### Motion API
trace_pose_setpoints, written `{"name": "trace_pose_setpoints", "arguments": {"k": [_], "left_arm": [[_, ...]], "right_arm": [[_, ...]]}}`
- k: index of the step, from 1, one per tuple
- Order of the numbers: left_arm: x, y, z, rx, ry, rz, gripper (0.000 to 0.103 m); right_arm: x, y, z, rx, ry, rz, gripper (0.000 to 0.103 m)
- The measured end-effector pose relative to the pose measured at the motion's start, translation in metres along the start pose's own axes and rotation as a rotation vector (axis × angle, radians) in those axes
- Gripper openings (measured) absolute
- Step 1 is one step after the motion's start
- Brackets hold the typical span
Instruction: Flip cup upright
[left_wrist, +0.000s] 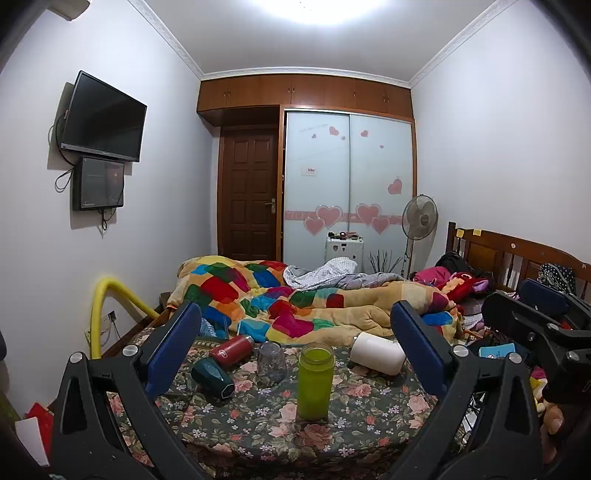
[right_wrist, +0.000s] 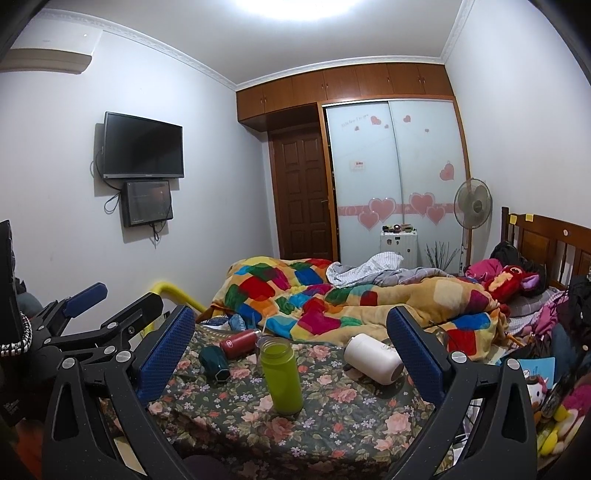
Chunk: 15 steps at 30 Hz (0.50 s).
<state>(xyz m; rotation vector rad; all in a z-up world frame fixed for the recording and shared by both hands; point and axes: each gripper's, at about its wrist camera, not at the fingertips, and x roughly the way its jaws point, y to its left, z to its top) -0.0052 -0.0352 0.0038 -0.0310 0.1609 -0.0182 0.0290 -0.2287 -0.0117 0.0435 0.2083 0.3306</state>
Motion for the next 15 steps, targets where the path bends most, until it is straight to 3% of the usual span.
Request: {"name": "trace_pose_setpoints", "arguments": {"k": [15], "left_arm": [[0.0018,-0.0065,0.0029,0.009,0.004,-0.020,0.103]], "right_arm": [[-0.0004,0.0000,0.0001,0.001,0.000,-0.003,0.103]]}}
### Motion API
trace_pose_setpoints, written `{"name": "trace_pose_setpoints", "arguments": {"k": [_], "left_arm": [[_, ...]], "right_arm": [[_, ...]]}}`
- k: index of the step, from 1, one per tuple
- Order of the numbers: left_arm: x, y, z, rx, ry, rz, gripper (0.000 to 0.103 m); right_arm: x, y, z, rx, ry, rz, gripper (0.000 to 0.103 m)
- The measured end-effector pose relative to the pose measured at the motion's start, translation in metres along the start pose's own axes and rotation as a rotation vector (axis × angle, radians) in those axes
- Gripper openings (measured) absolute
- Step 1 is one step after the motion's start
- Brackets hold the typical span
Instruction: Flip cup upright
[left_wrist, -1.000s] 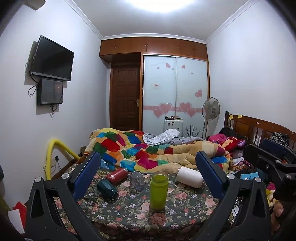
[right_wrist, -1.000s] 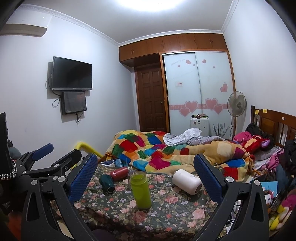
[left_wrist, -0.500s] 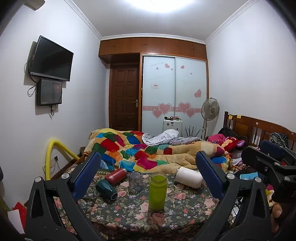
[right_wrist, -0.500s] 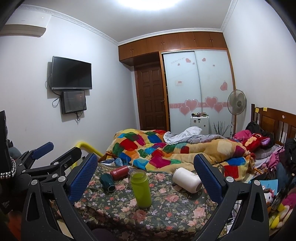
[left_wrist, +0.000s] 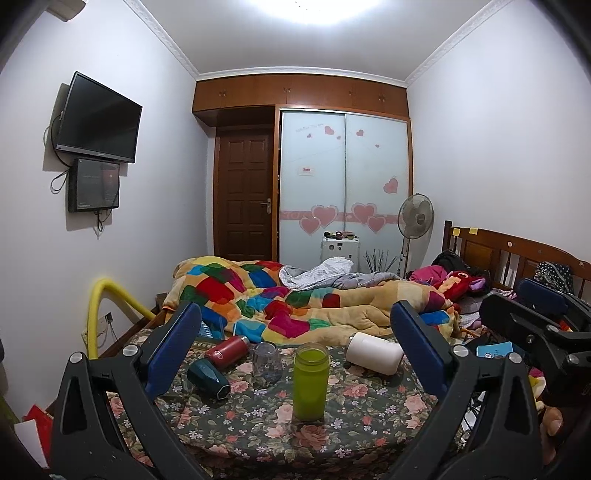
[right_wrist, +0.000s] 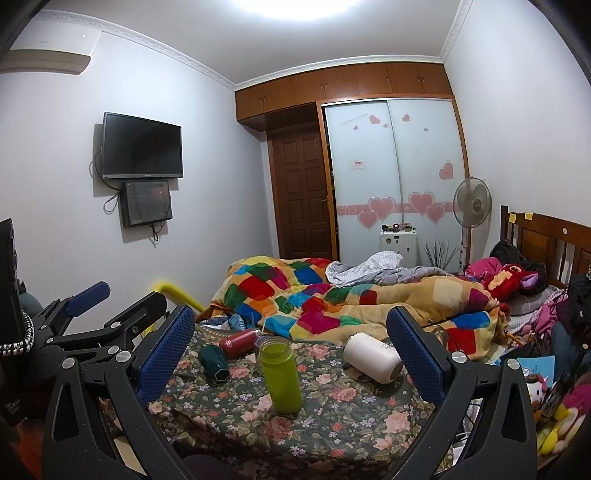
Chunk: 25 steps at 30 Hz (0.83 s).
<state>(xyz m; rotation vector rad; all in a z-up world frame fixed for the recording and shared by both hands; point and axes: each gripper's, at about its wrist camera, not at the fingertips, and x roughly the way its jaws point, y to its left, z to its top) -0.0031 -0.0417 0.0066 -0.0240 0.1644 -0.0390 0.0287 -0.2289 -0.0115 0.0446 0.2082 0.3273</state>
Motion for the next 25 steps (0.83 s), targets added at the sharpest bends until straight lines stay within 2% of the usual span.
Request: {"name": "trace_pose_setpoints", "arguments": {"k": [25], "left_arm": [[0.008,0.010,-0.005,-0.016,0.012,-0.034,0.103]], "right_arm": [[0.011,0.000,-0.001,-0.011,0.033,-0.008,0.103]]}}
